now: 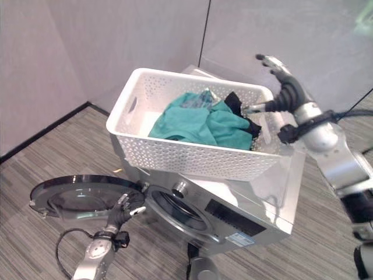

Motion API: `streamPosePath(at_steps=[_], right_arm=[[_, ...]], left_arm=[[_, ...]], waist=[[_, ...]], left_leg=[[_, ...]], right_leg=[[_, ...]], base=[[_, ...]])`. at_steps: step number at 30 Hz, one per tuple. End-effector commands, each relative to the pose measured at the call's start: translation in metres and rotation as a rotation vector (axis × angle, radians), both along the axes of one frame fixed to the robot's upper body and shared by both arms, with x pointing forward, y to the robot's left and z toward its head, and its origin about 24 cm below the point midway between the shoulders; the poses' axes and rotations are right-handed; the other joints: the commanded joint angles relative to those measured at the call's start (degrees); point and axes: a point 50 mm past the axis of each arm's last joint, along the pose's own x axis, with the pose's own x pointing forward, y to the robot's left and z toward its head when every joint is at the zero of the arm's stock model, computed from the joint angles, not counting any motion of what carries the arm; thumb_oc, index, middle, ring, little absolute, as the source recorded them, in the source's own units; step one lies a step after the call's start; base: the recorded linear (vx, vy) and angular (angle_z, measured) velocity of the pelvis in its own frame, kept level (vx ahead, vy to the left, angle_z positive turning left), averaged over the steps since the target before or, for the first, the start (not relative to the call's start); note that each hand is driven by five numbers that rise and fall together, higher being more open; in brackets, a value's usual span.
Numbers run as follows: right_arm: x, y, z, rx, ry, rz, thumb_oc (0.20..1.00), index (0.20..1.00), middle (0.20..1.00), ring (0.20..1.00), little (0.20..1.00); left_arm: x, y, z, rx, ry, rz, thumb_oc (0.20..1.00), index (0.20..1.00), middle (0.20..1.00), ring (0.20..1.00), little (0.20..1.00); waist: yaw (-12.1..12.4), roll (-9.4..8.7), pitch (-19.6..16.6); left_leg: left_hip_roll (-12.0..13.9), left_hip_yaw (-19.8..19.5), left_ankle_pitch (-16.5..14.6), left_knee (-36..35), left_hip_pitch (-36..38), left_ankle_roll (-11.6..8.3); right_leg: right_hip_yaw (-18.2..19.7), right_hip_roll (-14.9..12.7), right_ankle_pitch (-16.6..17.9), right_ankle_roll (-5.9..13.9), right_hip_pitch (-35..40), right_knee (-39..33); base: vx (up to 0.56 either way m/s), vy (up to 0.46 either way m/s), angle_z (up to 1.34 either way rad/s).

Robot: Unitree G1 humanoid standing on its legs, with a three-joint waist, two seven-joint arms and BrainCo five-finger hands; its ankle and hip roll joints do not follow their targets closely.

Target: Grab the laundry basket,head to the washer,open it,put in the laundry and shut it.

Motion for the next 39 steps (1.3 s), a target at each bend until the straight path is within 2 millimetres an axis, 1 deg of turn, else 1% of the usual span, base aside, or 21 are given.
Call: streamPosePath(at_steps=[1,3,5,8,11,12,13,14,15,19,20,22,25,26,27,29,30,34,37,39], right_arm=[[0.004,0.012,0.035,-0.001,-0.09,0.052,1.0,1.0,1.0,1.0,1.0],[0.009,0.016,0.044,-0.023,-0.102,0.048,1.0,1.0,1.0,1.0,1.0],[0.013,0.02,0.048,-0.043,-0.097,0.048,1.0,1.0,1.0,1.0,1.0],[0.016,0.018,0.05,-0.053,-0.084,0.033,1.0,1.0,1.0,1.0,1.0],[0.017,0.015,0.049,-0.064,-0.059,0.021,1.0,1.0,1.0,1.0,1.0],[0.017,0.01,0.044,-0.08,-0.024,0.012,1.0,1.0,1.0,1.0,1.0],[0.012,0.008,0.039,-0.086,0.006,0.028,1.0,1.0,1.0,1.0,1.0],[0.012,0.008,0.039,-0.086,0.006,0.028,1.0,1.0,1.0,1.0,1.0],[0.008,0.004,0.035,-0.093,0.036,0.035,1.0,1.0,1.0,1.0,1.0],[0.003,0.005,0.033,-0.122,0.059,0.055,1.0,1.0,1.0,1.0,1.0],[-0.003,0.008,0.032,-0.172,0.083,0.083,1.0,1.0,1.0,1.0,1.0],[-0.003,0.01,0.029,-0.187,0.099,0.091,1.0,1.0,1.0,1.0,1.0],[-0.002,0.019,0.022,-0.222,0.135,0.126,1.0,1.0,1.0,1.0,1.0],[-0.001,0.026,0.017,-0.239,0.154,0.158,1.0,1.0,1.0,1.0,1.0],[-0.001,0.027,0.017,-0.239,0.154,0.158,1.0,1.0,1.0,1.0,1.0],[-0.001,0.036,0.007,-0.234,0.181,0.204,1.0,1.0,1.0,1.0,1.0],[-0.001,0.036,0.007,-0.233,0.181,0.204,1.0,1.0,1.0,1.0,1.0],[0.003,0.049,-0.004,-0.234,0.212,0.25,1.0,1.0,1.0,1.0,1.0],[0.006,0.06,-0.008,-0.227,0.212,0.277,1.0,1.0,1.0,1.0,1.0],[0.009,0.063,-0.011,-0.23,0.214,0.278,1.0,1.0,1.0,1.0,1.0]], left_arm=[[-0.001,0.001,0.012,0.013,-0.073,-0.039,1.0,1.0,1.0,1.0,1.0],[-0.003,0.003,0.01,0.015,-0.06,-0.031,1.0,1.0,1.0,1.0,1.0],[-0.005,0.005,0.009,0.014,-0.053,-0.022,1.0,1.0,1.0,1.0,1.0],[-0.007,0.006,0.007,0.011,-0.045,-0.014,1.0,1.0,1.0,1.0,1.0],[-0.007,0.007,0.007,0.013,-0.043,-0.011,1.0,1.0,1.0,1.0,1.0],[-0.008,0.007,0.006,0.016,-0.036,-0.011,1.0,1.0,1.0,1.0,1.0],[-0.008,0.008,0.006,0.019,-0.037,-0.013,1.0,1.0,1.0,1.0,1.0],[-0.008,0.008,0.006,0.02,-0.037,-0.013,1.0,1.0,1.0,1.0,1.0],[-0.01,0.008,0.006,0.023,-0.036,-0.019,1.0,1.0,1.0,1.0,1.0],[-0.01,0.009,0.006,0.033,-0.036,-0.024,1.0,1.0,1.0,1.0,1.0],[-0.01,0.011,0.008,0.041,-0.048,-0.026,1.0,1.0,1.0,1.0,1.0],[-0.01,0.011,0.009,0.042,-0.052,-0.028,1.0,1.0,1.0,1.0,1.0],[-0.01,0.012,0.011,0.048,-0.062,-0.029,1.0,1.0,1.0,1.0,1.0],[-0.008,0.012,0.012,0.049,-0.07,-0.028,1.0,1.0,1.0,1.0,1.0],[-0.008,0.012,0.012,0.049,-0.07,-0.028,1.0,1.0,1.0,1.0,1.0],[-0.007,0.013,0.014,0.052,-0.078,-0.028,1.0,1.0,1.0,1.0,1.0],[-0.007,0.013,0.014,0.052,-0.078,-0.028,1.0,1.0,1.0,1.0,1.0],[-0.007,0.012,0.013,0.05,-0.073,-0.028,1.0,1.0,1.0,1.0,1.0],[-0.007,0.012,0.011,0.047,-0.066,-0.023,1.0,1.0,1.0,1.0,1.0],[-0.007,0.012,0.011,0.041,-0.065,-0.022,1.0,1.0,1.0,1.0,1.0]], waist=[[2.52,-3.26,-1.81],[2.77,-3.51,-1.92],[2.86,-3.73,-2.09],[2.94,-4.09,-2.32],[2.97,-4.27,-2.36],[2.99,-4.52,-2.35],[2.87,-4.74,-2.35],[2.88,-4.75,-2.35],[2.77,-5.04,-2.36],[2.7,-5.33,-2.33],[2.7,-5.65,-2.16],[2.67,-5.61,-2.11],[2.8,-5.7,-1.91],[2.91,-5.7,-1.75],[2.88,-5.67,-1.75],[3.1,-5.48,-1.52],[3.13,-5.51,-1.52],[3.47,-5.33,-1.1],[3.62,-5.1,-0.87],[3.74,-4.95,-0.7]], left_leg=[[-0.24,-1.91,-1.77,0.63,-0.02,2.79],[-0.12,-1.89,-1.76,0.63,-0.14,2.71],[0.03,-1.95,-1.63,0.63,-0.33,2.59],[0.3,-2.03,-1.46,0.63,-0.58,2.3],[0.45,-2.05,-1.51,0.63,-0.71,2.11],[0.55,-2.02,-1.53,0.63,-0.8,1.96],[0.67,-2.02,-1.51,0.63,-0.9,1.75],[0.67,-2.01,-1.51,0.63,-0.9,1.75],[0.72,-1.98,-1.61,0.63,-0.98,1.63],[0.74,-1.82,-1.75,0.63,-0.94,1.62],[0.7,-1.52,-1.83,0.63,-0.88,1.58],[0.66,-1.47,-1.85,0.63,-0.82,1.57],[0.64,-1.29,-1.91,0.63,-0.73,1.6],[0.69,-1.19,-1.9,0.63,-0.73,1.63],[0.69,-1.19,-1.9,0.63,-0.73,1.63],[0.76,-1.2,-1.82,0.63,-0.86,1.68],[0.76,-1.2,-1.82,0.63,-0.86,1.68],[0.63,-1.18,-1.86,0.63,-0.81,1.8],[0.57,-1.16,-1.84,0.63,-0.83,1.86],[0.61,-1.24,-1.75,0.63,-1.02,1.86]], right_leg=[[-4.86,-10.38,6.0,4.28,-1.5,0.25],[-4.98,-10.31,6.0,4.27,-1.42,0.13],[-5.02,-10.16,5.89,4.22,-1.38,0.07],[-5.12,-9.93,5.75,4.15,-1.21,-0.05],[-5.27,-9.84,5.66,4.07,-1.22,-0.02],[-5.3,-9.74,5.56,4.01,-1.24,0.16],[-5.44,-9.64,5.46,4.03,-1.23,0.15],[-5.43,-9.64,5.46,4.03,-1.23,0.15],[-5.5,-9.54,5.44,4.01,-1.34,0.18],[-5.43,-9.42,5.48,4.05,-1.53,0.23],[-5.47,-9.36,5.59,4.13,-1.61,0.25],[-5.42,-9.33,5.64,4.16,-1.6,0.24],[-5.54,-9.43,5.76,4.26,-1.55,0.28],[-5.69,-9.51,5.77,4.32,-1.52,0.29],[-5.69,-9.51,5.77,4.32,-1.52,0.29],[-5.81,-9.65,5.79,4.35,-1.49,0.27],[-5.81,-9.65,5.79,4.35,-1.48,0.27],[-5.87,-9.8,5.88,4.37,-1.3,0.13],[-6.02,-9.96,5.96,4.41,-1.13,-0.1],[-6.1,-10.08,5.9,4.39,-1.09,-0.12]], base=[[0.0,0.0,0.0],[0.0,0.0,0.0],[0.0,0.003,-0.02],[0.0,0.0,0.0],[0.0,0.0,0.0],[0.01,-0.004,0.04],[0.01,-0.004,0.04],[0.0,-0.007,0.06],[0.0,-0.004,0.05],[0.0,-0.001,0.01],[0.0,0.0,0.0],[-0.01,0.003,-0.02],[-0.01,0.005,-0.05],[-0.01,0.004,-0.05],[0.0,0.006,-0.04],[0.0,0.0,0.0],[0.0,0.0,0.0],[0.0,0.0,0.0],[0.0,0.0,0.0],[0.0,0.0,0.0]])
